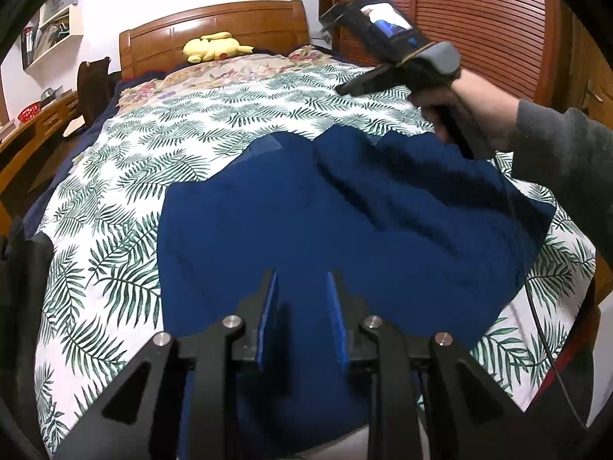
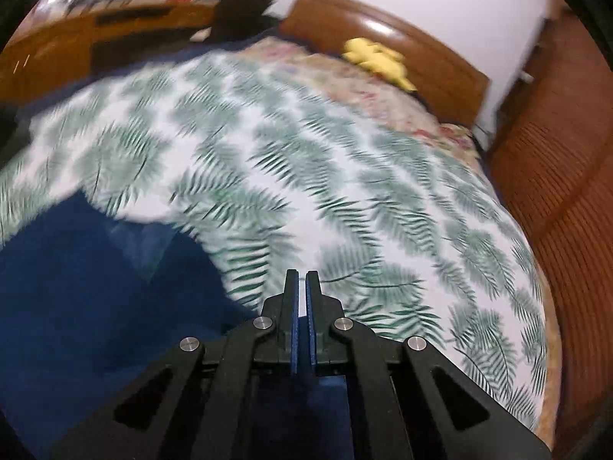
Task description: Fold large clothes
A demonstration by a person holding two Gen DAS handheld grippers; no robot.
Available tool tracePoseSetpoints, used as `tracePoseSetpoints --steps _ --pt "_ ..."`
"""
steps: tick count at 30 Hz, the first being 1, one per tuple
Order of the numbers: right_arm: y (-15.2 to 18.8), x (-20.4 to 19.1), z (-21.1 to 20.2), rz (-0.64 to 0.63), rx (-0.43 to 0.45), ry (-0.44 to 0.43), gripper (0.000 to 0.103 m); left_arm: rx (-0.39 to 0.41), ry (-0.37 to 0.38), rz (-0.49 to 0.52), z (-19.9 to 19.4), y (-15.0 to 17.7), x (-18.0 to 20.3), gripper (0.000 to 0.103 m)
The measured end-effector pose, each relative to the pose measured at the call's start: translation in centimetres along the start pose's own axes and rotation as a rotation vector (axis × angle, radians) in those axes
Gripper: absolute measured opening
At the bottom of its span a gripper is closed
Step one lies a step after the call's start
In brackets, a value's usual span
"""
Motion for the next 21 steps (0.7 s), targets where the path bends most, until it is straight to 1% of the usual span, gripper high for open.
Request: tracePoseSetpoints --steps 1,2,3,4,6,8,9,11,16,21 --pt "0.0 1.0 -0.5 0.016 -0.002 -0.004 0.021 0.000 0.001 0.001 0.0 0.0 0.1 0.024" --pt "0.4 2.2 -1.2 0.025 -0.006 -0.007 0.033 0.000 0.004 0.002 0.0 -0.1 0.2 0.024" --pt "0.8 3.0 -1.6 0.031 -0.007 -0.006 0.055 0.004 0.008 0.003 0.0 -0.2 0.4 0.024" --pt "1.5 3.9 -2.0 0.033 -0.020 0.000 0.059 0.005 0.009 0.004 0.1 -0.3 0.6 0.024" --pt "3.3 5.3 -2.6 0.040 -0.057 0.018 0.059 0.004 0.014 0.009 0.2 -0.4 1.0 0.024" --pt "6.2 7.3 -2.8 0.071 -0.113 0.024 0.059 0.006 0.016 0.012 0.3 -0.5 1.3 0.024" --pt "7.2 7.8 -2.9 0.082 -0.128 0.026 0.059 0.004 0.017 0.014 0.4 -0.6 1.5 0.024" --pt "10.2 9.2 -3.7 0.128 -0.160 0.025 0.059 0.004 0.020 0.014 0.5 -0.7 1.8 0.024" --pt "15.4 10.3 -7.0 0.224 -0.171 -0.008 0.059 0.006 0.032 0.021 1.1 -1.1 2.7 0.024" --pt "18.1 9.0 -11.8 0.270 -0.133 -0.061 0.059 0.005 0.046 0.038 1.6 -1.4 3.9 0.024"
Point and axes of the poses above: each gripper's, at about its wrist camera, not at the fingertips, and z roughly the way its jaws point, x to its right, y to its underside, the point moved 8 cm from there along z, roughly the way its jaws point, and after that the axes turned 8 degrees about x, right-handed, at the moved point
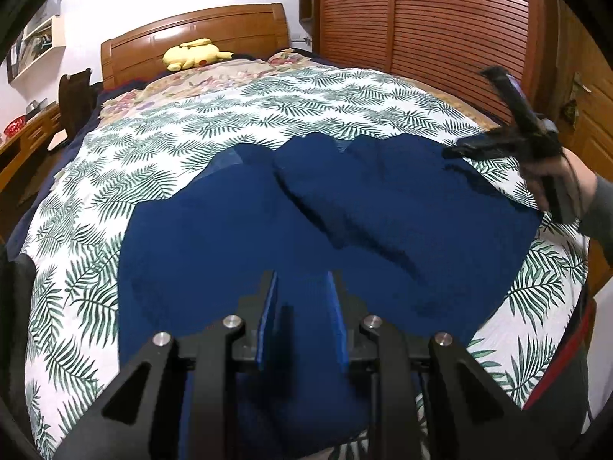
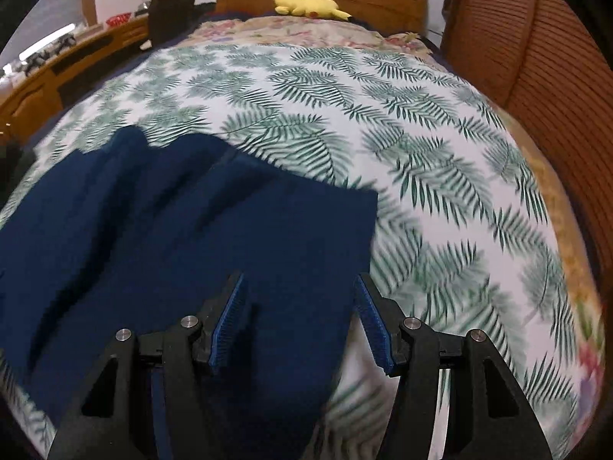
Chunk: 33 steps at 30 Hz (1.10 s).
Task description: Fold large clothes
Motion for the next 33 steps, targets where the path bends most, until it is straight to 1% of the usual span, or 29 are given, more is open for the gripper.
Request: tracePoseSetpoints --steps 2,4,6,8,10,12,16,20,25,27,29,33 --pt "1.3 -0.7 -1.8 -0.005 0.012 -0.012 0.059 -0.002 0.004 0.006 0.2 -0.1 0.5 0.024" --pt "2.6 -1.5 -2.9 -0.025 0.007 -0.016 0.059 -0.002 0.010 0.012 0.4 -0.1 0.9 0.024" --pt "4.5 -2.2 -4.2 -0.021 -0.009 -0.033 0.059 -0.002 0.013 0.014 0.6 -0.2 1.4 0.024" --pt "5.8 -2.4 -5.3 -0.015 -0.007 -0.034 0.059 0.000 0.019 0.015 0.8 -0.4 1.8 0.024" --pt "7.3 -2.6 -6.4 0.007 -0.004 -0.052 0.059 0.003 0.028 0.016 0.8 -0.5 2.3 0.024" --pt "8.5 -2.3 -7.1 0.033 -0.001 -0.040 0.059 0.002 0.035 0.026 0.9 -0.6 2.9 0.024" --pt "10.2 -1.2 -7.0 0.120 -0.027 -0.030 0.059 0.007 0.052 0.042 0.8 -0.6 4.2 0.024" --pt "11.3 -0.8 -5.9 0.204 -0.062 -0.068 0.059 -0.004 0.060 0.049 0.8 0.0 5.2 0.024" --pt "11.9 -1.6 -5.6 0.204 -0.071 -0.074 0.059 -0.028 0.049 0.071 1.0 1.4 5.8 0.024" --pt "11.9 -1.6 -5.5 0.230 -0.074 -0.079 0.059 -0.035 0.045 0.082 1.0 1.9 5.8 0.024" --pt "11.8 -1.7 -5.4 0.268 -0.067 -0.105 0.059 -0.049 0.046 0.089 1.2 2.3 5.8 0.024" --pt "11.8 -1.9 -5.1 0.284 -0.080 -0.107 0.059 -0.066 0.048 0.099 1.4 3.0 5.7 0.024"
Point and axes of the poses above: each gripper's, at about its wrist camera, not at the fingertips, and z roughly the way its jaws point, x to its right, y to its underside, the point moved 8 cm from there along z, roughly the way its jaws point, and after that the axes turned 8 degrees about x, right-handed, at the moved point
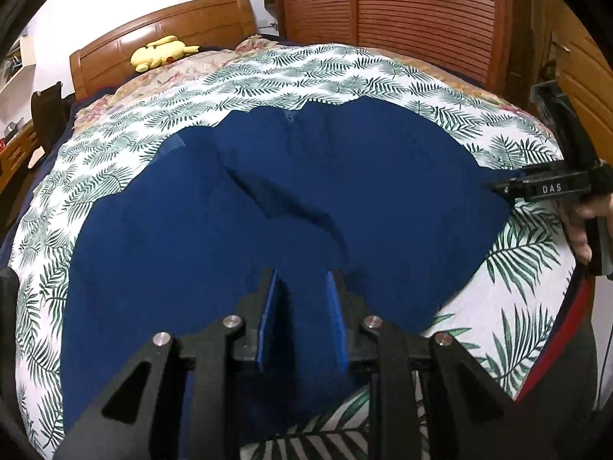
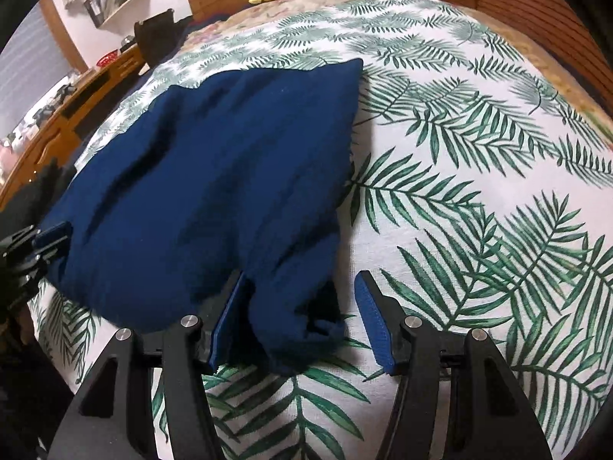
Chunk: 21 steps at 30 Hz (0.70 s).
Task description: Fold large clothes
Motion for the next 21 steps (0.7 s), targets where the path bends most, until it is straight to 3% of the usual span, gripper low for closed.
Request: tracePoseSetpoints --steps 2,3,7,11,15,21 --pt "-0.1 -0.2 0.0 0.000 -0.003 0.000 0.059 0.001 -0.002 0.004 0.0 0.1 0.1 0.024" --pt "-0.1 -0.4 0.1 -0.004 -0.005 -0.005 0.054 0.001 -0.002 0.004 0.1 0.1 0.1 0.024" --pt "-0.2 -1.2 -0.3 0.014 -0.003 -0.088 0.020 0.000 0.008 -0.006 -0.2 0.0 0.0 0.024" --pt "-2.8 -2.9 -3.2 0.004 0.101 -0.117 0.014 0.019 0.010 -0.033 -1.6 -0.1 -1.2 0.024" --pt "-6.6 -7.4 -6.2 -0.076 0.197 -0.140 0.012 0.069 -0.022 -0.082 -4.8 0.0 -4.4 0.024" --pt "-10.7 -18.6 -8.2 -0.242 0.279 -0.227 0.011 0.122 -0.089 -0.153 -9.7 2.0 -10.0 0.024"
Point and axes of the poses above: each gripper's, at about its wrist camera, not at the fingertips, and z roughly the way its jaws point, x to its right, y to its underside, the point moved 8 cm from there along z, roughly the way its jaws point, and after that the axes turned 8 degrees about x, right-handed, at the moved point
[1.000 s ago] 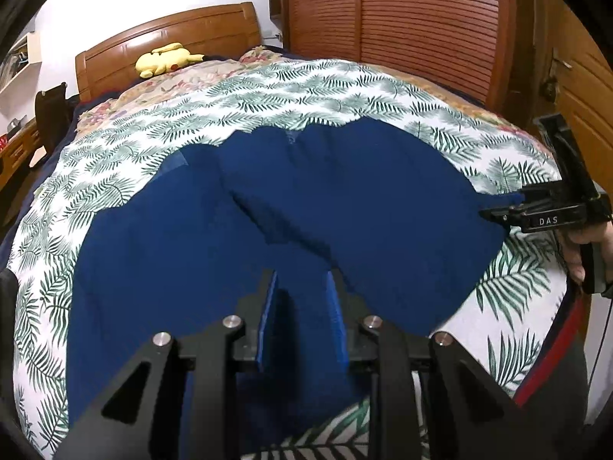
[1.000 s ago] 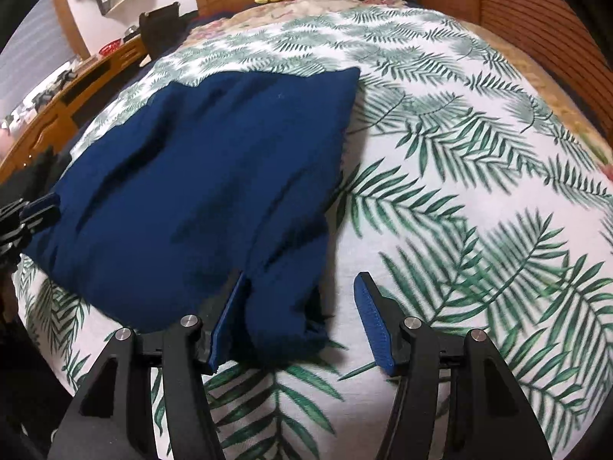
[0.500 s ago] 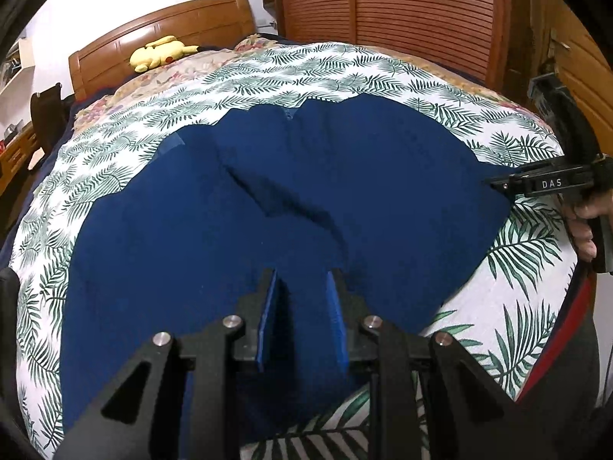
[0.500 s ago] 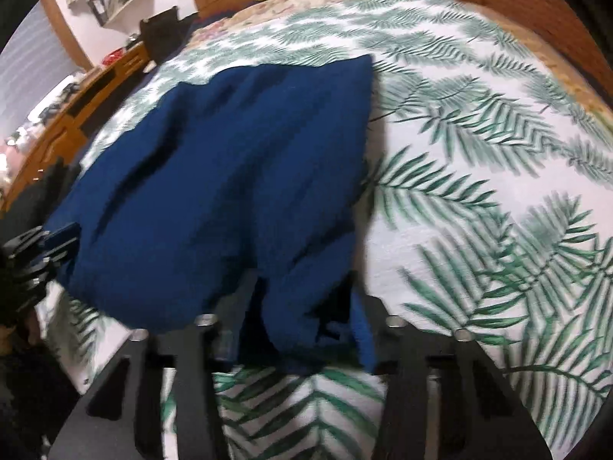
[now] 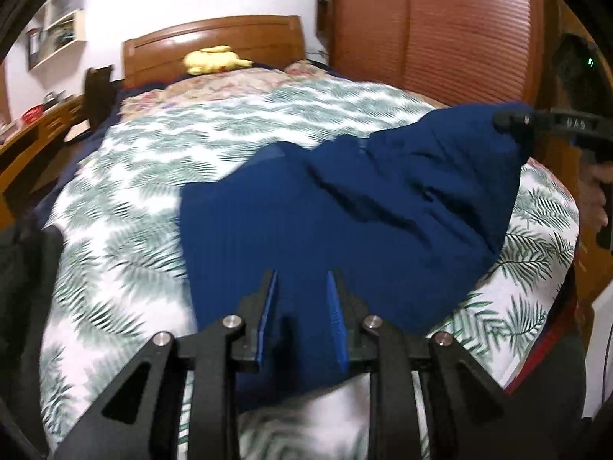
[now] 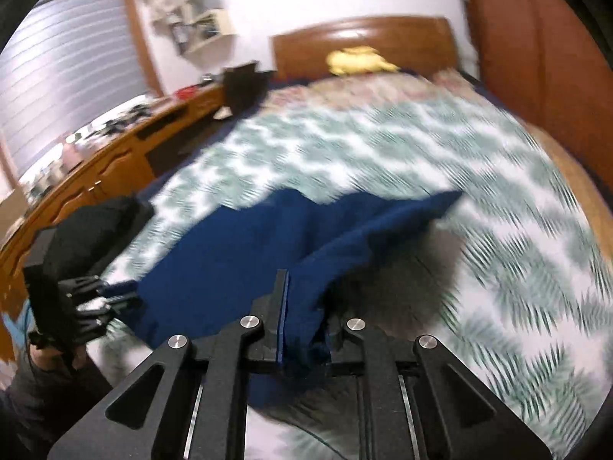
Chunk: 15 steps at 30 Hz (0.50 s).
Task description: Fold large clothes
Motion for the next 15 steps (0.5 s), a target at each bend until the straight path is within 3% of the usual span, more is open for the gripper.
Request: tracePoseSetpoints --steps 6,9,15 --pt "-1.7 -12.5 5.2 -0.136 -0.025 -0.162 0.010 0.051 -0.098 -0.073 -4.7 1.4 -7.0 0.024" --pt "-0.1 -17.8 9.0 -0.141 -0.112 -0.229 0.011 0.064 -0.136 -0.105 -6.2 2.2 -9.8 0.024" --pt "1.7 -21.1 11.5 -0.156 -0.151 -0.261 0.032 0.077 -0.155 -0.158 -7.5 3.2 -12.4 0.024"
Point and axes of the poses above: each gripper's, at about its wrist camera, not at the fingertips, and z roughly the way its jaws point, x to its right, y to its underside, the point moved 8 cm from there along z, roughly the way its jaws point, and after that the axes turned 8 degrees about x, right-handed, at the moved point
